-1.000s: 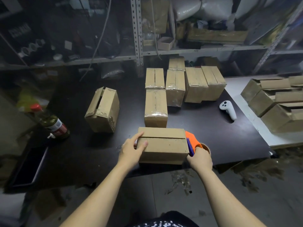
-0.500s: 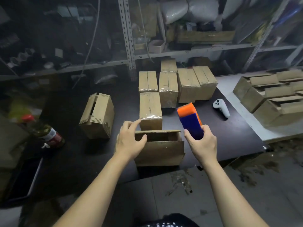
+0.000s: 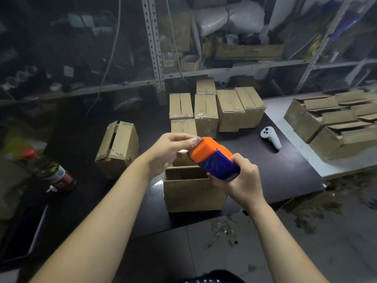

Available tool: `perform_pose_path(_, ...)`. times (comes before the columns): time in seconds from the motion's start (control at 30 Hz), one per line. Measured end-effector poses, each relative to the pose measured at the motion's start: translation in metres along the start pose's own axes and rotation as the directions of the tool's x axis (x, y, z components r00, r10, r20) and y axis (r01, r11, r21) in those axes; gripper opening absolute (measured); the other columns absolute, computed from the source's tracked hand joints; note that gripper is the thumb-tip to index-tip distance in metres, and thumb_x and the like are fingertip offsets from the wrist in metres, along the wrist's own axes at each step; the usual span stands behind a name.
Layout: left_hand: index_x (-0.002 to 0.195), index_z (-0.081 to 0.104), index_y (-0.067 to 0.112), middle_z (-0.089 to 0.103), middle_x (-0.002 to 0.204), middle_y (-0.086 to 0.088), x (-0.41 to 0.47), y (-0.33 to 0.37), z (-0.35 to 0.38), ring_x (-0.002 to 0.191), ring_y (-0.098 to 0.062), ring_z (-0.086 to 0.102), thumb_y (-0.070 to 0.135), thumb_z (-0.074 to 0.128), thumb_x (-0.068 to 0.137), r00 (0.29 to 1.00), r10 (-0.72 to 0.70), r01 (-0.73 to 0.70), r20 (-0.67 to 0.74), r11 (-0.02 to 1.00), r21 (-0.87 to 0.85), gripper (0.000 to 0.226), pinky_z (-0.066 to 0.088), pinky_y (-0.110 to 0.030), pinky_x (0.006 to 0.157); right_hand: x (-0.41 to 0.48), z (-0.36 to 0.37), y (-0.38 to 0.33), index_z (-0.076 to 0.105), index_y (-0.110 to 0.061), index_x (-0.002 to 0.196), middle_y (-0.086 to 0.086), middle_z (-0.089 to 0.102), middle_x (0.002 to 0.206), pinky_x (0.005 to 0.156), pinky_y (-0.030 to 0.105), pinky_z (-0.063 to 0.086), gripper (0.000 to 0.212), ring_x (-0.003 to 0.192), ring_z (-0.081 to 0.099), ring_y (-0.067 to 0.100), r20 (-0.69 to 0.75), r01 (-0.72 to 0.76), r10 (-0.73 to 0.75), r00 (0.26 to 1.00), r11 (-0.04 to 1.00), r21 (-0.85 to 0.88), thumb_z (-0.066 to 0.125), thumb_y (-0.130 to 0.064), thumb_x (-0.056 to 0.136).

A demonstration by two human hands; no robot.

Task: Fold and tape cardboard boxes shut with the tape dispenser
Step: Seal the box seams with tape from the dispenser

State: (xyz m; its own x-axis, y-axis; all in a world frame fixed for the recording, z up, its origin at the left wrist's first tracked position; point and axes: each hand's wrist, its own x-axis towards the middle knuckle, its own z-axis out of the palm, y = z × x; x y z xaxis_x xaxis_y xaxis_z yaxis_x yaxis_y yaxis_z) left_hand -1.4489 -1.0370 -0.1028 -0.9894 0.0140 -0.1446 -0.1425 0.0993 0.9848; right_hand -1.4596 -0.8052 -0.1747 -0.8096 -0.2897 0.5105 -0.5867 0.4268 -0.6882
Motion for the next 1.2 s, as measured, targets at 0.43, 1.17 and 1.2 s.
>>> perform_pose_path(0.43,0.096,0.078,0.021,0.075,0.090,-0.001,-0.004,0.001,-0.008,0.095,-0.027,0.067,0.037,0.066,0.093,0.997,0.082,-0.082,0.003,0.980,0.183,0.020,0.054,-0.036,0.079,0.001,0.004,-0.002,0.057,-0.026,0.091,-0.027,0.056,0.082,0.065,0.007,0.040,0.050,0.073,0.057,-0.002,0.015,0.002,-0.002,1.000,1.000,0.029,0.098,-0.022,0.064)
perform_pose_path(1.17,0.093,0.075,0.023,0.074,0.087,0.004,-0.019,-0.019,0.002,0.087,-0.014,0.070,0.028,0.067,0.098,0.927,0.211,-0.112,-0.311,0.945,0.307,0.011,0.059,-0.022,0.073,0.003,0.006,-0.007,0.057,-0.021,0.091,-0.017,0.052,0.073,0.057,0.014,0.033,0.055,0.061,0.046,-0.007,0.110,0.072,-0.055,0.992,0.985,-0.159,0.099,-0.022,0.056)
perform_pose_path(1.2,0.093,0.075,0.022,0.074,0.086,0.004,-0.020,-0.019,0.001,0.085,-0.013,0.070,0.024,0.067,0.098,0.907,0.233,-0.120,-0.350,0.942,0.314,0.011,0.058,-0.019,0.071,0.004,0.005,-0.007,0.053,-0.025,0.088,-0.020,0.047,0.070,0.055,0.014,0.031,0.057,0.059,0.043,-0.008,0.113,0.070,-0.050,0.992,0.981,-0.180,0.098,-0.022,0.055)
